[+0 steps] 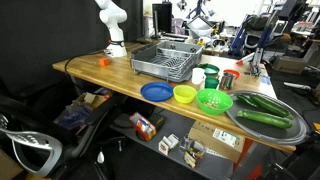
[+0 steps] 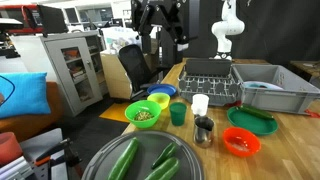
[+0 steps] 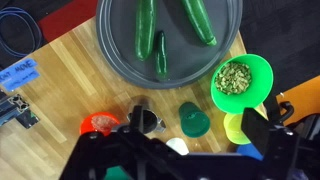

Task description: Pour the contents in the orange bowl into the yellow bowl, place the orange bowl on the dark blue plate

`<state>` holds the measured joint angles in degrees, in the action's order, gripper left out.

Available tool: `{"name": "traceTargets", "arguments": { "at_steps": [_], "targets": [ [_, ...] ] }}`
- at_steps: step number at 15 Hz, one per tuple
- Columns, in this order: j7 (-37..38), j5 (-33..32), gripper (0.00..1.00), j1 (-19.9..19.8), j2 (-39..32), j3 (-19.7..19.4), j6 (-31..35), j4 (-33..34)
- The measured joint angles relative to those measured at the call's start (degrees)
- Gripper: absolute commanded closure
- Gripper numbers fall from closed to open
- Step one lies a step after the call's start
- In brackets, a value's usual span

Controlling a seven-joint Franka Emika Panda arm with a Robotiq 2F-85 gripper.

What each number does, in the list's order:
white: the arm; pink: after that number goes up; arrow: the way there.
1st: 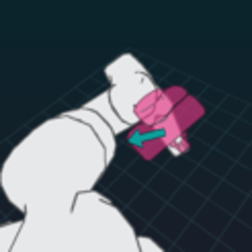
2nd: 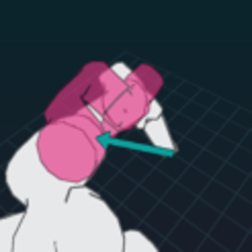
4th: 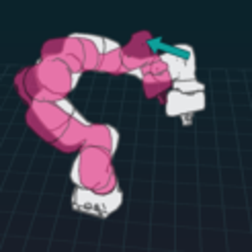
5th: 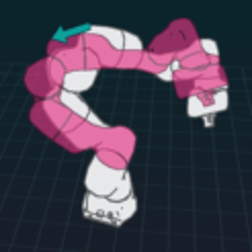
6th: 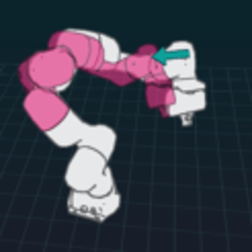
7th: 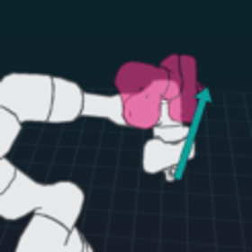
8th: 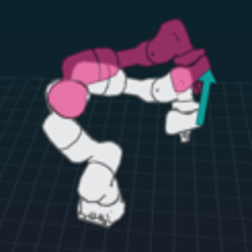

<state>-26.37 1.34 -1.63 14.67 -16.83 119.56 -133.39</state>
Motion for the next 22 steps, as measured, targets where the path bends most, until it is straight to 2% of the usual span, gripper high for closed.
{"name": "traceTargets", "arguments": {
  "at_steps": [12, 17, 22],
  "targets": [
    [-0.2, 0.5, 0.00, -0.3, -0.1, 0.2, 0.3, -0.1],
    [-6.8, 7.2, 0.00, -0.5, -3.7, -0.9, 6.1, -0.2],
    [-8.0, 8.8, 0.00, -1.5, -12.9, -0.5, 14.2, 2.3]
  ]
}}
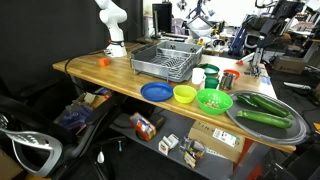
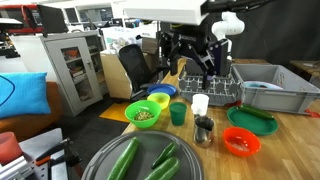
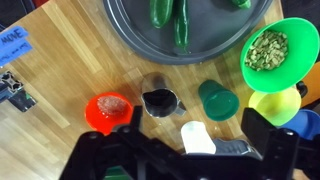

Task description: Pour the contents in the orange bowl into the yellow bowl, place the orange bowl on the dark blue plate

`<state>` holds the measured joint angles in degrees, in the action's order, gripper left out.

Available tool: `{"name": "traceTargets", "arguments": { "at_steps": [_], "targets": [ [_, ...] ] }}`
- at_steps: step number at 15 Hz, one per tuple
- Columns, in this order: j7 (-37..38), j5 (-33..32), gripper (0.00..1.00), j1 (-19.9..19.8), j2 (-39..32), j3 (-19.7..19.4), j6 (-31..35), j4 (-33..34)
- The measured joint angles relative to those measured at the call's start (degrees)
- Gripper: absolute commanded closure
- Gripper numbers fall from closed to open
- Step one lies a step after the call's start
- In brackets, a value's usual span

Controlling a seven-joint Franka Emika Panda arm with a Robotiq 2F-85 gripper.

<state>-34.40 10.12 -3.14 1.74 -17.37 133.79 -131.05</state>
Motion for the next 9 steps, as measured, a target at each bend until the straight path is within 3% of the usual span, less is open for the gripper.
{"name": "traceTargets", "arguments": {
  "at_steps": [4, 9],
  "targets": [
    [0.2, 4.3, 0.00, -1.6, -8.1, 1.2, 0.3, 6.3],
    [0.3, 4.5, 0.00, -1.8, -8.4, 1.4, 0.1, 6.9]
  ]
}}
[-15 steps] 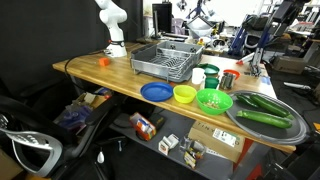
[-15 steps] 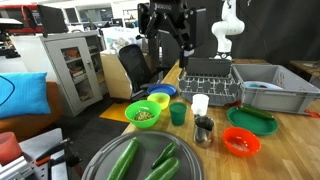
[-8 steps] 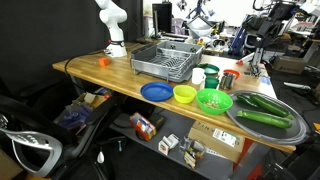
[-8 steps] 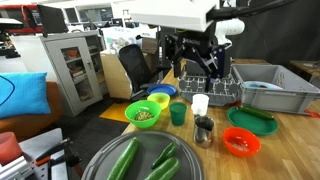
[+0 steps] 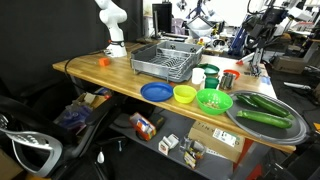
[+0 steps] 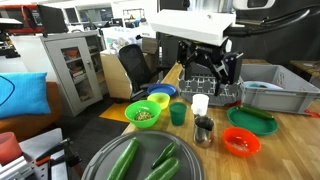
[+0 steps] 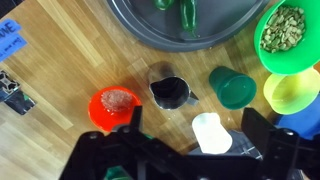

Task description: Pour the contents in the orange bowl into the yellow bowl, place the orange bowl on the dark blue plate

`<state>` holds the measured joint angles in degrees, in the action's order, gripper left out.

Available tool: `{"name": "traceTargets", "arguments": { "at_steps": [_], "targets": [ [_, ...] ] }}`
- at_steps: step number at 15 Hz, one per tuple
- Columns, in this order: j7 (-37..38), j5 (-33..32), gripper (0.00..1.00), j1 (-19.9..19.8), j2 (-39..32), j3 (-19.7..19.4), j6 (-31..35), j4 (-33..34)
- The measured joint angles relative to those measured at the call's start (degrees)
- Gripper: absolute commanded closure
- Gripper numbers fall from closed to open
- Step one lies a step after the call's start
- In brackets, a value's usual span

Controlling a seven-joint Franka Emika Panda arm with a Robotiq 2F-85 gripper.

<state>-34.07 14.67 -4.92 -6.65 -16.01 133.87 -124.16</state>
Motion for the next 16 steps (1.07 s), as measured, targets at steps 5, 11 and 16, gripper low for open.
{"name": "traceTargets", "arguments": {
  "at_steps": [5, 11, 16],
  "targets": [
    [2.2, -0.2, 0.00, -1.4, -0.5, 1.2, 0.4, 0.2],
    [7.3, 1.0, 0.00, -7.0, -9.1, 1.9, 1.0, 7.0],
    [12.5, 2.9, 0.00, -10.7, -18.1, 4.7, 0.9, 16.1]
  ]
}}
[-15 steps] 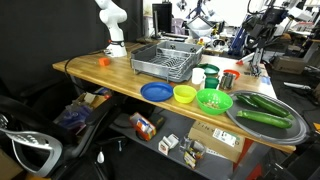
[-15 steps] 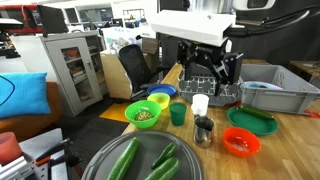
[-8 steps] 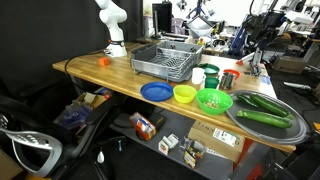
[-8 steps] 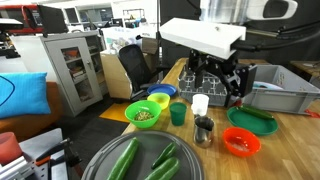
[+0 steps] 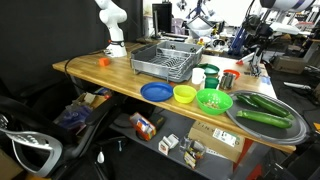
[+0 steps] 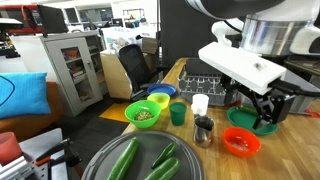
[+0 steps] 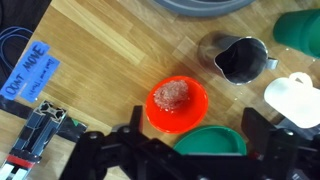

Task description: Pour the contents in the orange bowl into the yellow bowl, place the orange bowl on the dark blue plate

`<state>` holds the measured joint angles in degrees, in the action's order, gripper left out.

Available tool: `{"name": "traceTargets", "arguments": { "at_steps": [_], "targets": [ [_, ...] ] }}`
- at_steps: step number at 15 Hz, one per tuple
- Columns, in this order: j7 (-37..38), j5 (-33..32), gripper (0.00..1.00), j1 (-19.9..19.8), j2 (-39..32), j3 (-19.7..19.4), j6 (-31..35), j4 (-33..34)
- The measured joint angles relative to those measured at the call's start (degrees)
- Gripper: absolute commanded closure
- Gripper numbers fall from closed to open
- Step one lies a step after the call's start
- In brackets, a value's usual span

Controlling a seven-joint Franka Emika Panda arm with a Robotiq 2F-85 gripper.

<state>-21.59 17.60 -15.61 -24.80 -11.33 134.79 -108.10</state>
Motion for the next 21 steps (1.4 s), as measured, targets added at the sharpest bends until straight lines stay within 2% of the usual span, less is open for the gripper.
{"name": "traceTargets", "arguments": {
  "at_steps": [8, 13, 21],
  "targets": [
    [10.6, -6.1, 0.00, -0.3, -11.2, 1.4, -0.6, 9.8],
    [10.8, -6.1, 0.00, -0.8, -14.7, 3.1, -1.0, 12.1],
    [11.4, -3.5, 0.00, -4.1, -19.8, 5.2, -2.4, 16.0]
  ]
}}
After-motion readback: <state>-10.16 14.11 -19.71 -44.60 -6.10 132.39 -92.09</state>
